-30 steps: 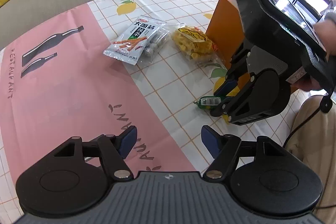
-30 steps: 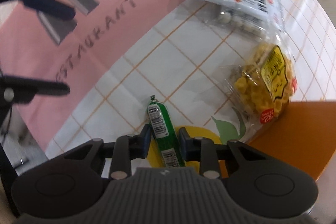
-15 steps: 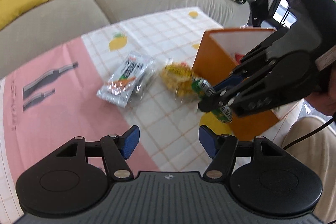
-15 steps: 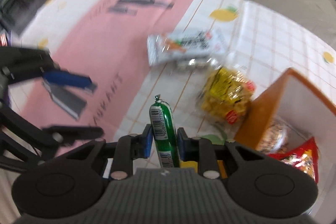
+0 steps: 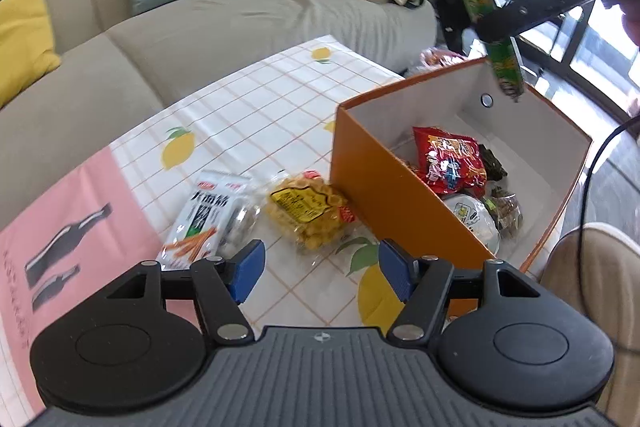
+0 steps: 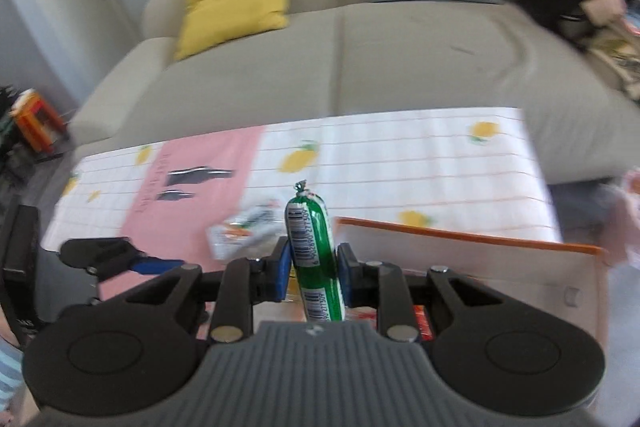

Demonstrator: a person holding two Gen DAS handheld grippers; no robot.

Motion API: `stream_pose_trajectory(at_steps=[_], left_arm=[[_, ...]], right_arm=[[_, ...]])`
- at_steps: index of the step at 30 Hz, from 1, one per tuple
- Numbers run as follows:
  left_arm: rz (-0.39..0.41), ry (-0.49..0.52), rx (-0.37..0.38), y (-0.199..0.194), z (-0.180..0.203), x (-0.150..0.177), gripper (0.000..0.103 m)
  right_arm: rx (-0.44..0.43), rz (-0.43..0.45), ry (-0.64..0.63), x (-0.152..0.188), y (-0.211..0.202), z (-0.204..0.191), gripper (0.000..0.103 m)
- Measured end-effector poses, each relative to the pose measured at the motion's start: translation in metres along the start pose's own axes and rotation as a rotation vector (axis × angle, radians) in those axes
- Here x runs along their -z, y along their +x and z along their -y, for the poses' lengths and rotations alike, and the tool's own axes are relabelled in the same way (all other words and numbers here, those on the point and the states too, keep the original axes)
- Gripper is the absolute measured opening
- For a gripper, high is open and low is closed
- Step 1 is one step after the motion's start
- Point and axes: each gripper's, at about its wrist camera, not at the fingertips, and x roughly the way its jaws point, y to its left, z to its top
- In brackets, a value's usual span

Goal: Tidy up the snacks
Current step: 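Drop the sausage into the box with the right gripper while the left gripper grasps the yellow corn-snack bag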

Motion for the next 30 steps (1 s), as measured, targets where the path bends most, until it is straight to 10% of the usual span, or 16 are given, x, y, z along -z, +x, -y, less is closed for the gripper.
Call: stream_pose_trajectory(at_steps=[7,21,30], left_arm=[[-0.068,0.029,-0.015,0.044,0.005,-0.014,0.078],[-0.136,-0.5,-0.05,0.105,-0.045,-0.014,0.083],[-0.15,-0.626,-0.022,0.126,-0.05,-0.006,0.082]], right_arm=[[0.167,-0.109,0.027,0.043,0.028,0.05,0.022],[0.383,-0.3,0.133,0.088,0.089,0.122,0.022],[0.418,-0.374,0.048,0.097,0.113,0.117,0.023]])
